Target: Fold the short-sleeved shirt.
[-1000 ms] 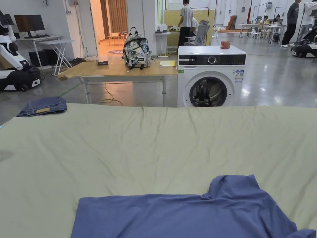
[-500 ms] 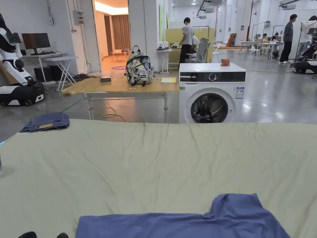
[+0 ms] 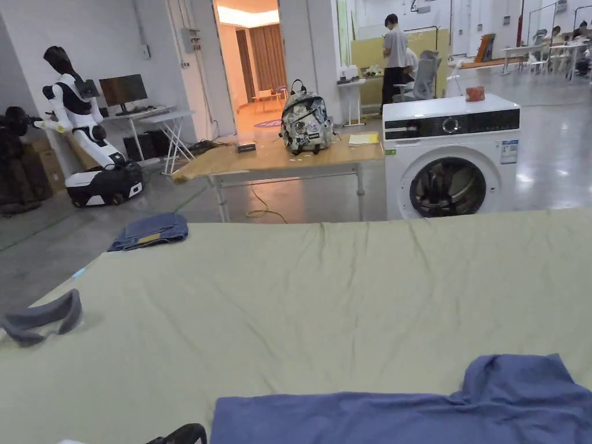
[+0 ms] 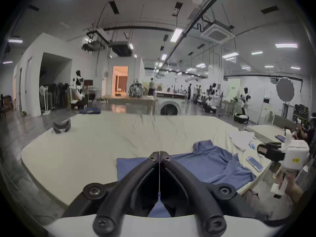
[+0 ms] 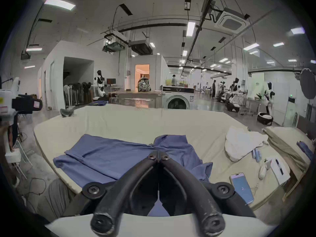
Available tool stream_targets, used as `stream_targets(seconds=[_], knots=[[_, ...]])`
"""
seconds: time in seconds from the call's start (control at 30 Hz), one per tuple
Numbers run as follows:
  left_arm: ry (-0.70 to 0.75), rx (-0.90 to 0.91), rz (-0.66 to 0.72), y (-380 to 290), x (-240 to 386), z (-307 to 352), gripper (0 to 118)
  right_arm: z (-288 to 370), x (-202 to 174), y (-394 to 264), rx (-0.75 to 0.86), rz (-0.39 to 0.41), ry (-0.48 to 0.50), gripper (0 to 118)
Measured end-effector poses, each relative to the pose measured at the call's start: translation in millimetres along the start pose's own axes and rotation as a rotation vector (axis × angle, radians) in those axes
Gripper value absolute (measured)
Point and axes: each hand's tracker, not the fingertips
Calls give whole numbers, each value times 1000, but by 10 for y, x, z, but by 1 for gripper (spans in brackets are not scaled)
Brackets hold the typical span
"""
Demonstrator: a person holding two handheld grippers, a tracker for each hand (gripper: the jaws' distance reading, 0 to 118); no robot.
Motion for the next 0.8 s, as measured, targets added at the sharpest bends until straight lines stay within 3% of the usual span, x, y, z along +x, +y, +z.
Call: stream_targets(seconds=[0.07, 0.17, 0.2, 0.37, 0.43, 0.5, 0.57, 0.73, 0.8], knots=[[38, -57, -42, 74, -131, -300, 10, -44, 67, -46, -15, -27, 1, 0], [-40, -185, -18, 157, -400, -965, 66, -160, 215, -139, -65, -117, 2, 0], [-41, -212, 11, 146, -511, -1222, 78, -206, 272, -179, -89, -146, -1, 0], [16, -414, 214, -51, -1184, -2508, 78, -314, 496, -342, -150, -156, -50, 0], [183, -505, 199, -284, -1310, -2946, 78, -349, 612, -390, -167, -195, -53, 0], [210, -599, 287, -490, -1519, -3243, 78, -383, 701, -422, -186, -260, -65, 0], [233, -639, 322, -630, -1510, -3348, 63, -407, 787, -449, -189, -282, -76, 0], [265, -701, 126, -673, -1359, -3524, 52, -463, 844, -495, -214, -278, -107, 0], [269, -734, 53, -615, -1231, -3542, 29, -515, 838, -495, -223, -273, -98, 0]])
